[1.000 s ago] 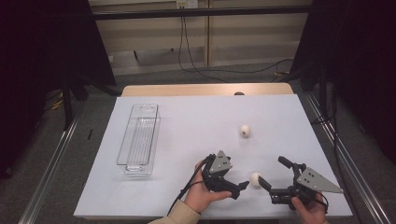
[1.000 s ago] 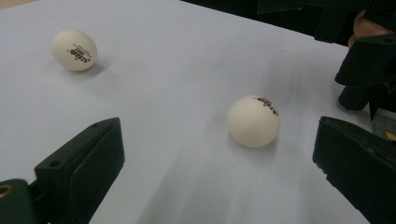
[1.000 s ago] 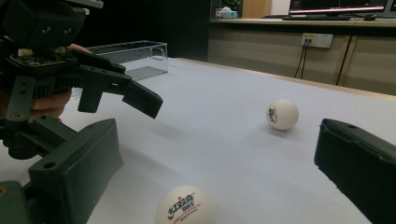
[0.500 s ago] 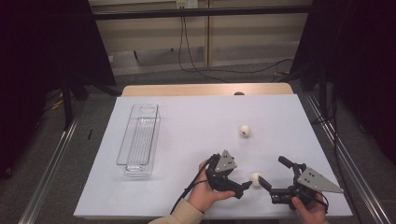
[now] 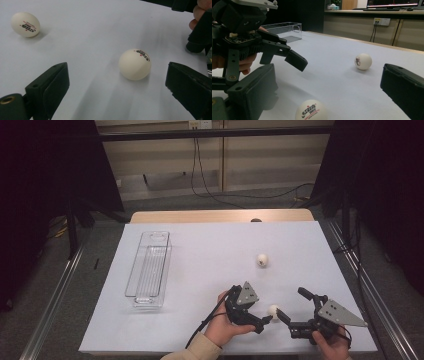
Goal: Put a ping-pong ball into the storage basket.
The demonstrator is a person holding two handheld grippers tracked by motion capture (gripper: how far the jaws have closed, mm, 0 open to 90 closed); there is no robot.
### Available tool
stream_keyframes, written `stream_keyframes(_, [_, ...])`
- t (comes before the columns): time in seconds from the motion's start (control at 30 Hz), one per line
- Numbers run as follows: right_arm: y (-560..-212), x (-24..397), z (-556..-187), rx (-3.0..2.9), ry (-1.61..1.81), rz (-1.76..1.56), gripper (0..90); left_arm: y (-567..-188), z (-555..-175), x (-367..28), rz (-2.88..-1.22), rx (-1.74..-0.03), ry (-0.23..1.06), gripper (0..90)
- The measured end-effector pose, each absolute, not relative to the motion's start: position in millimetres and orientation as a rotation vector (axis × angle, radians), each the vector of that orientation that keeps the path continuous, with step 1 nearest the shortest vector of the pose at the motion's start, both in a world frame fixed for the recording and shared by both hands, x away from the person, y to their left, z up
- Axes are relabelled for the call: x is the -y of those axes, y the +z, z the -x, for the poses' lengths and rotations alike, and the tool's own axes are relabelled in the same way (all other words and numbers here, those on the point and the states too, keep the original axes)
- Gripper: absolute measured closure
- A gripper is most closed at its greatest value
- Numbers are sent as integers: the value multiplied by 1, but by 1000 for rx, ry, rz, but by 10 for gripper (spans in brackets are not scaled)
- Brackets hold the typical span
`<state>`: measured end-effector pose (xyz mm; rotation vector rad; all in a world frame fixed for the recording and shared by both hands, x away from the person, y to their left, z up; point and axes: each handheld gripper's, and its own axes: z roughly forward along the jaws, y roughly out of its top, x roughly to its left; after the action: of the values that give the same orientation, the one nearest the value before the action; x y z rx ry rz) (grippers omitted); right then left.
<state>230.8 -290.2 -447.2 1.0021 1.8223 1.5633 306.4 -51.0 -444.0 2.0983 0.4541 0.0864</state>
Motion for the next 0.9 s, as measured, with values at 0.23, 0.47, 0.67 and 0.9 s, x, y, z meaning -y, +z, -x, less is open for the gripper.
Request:
stream_keyframes(0.23, [-447, 290, -231, -1827, 1560, -998, 0, -445, -309, 54, -2106, -460, 89, 58])
stream_keyframes(0.47, [-447, 290, -231, -1829, 1561, -994, 0, -446, -310, 56, -2120, -458, 75, 63])
stream_keyframes(0.67, [-447, 290, -231, -1827, 1561, -996, 0, -448, -311, 58, -2138, -452, 65, 67])
stream_keyframes(0.9, [-447, 290, -231, -1828, 1561, -993, 0, -448, -312, 63, -2156, -436, 49, 92])
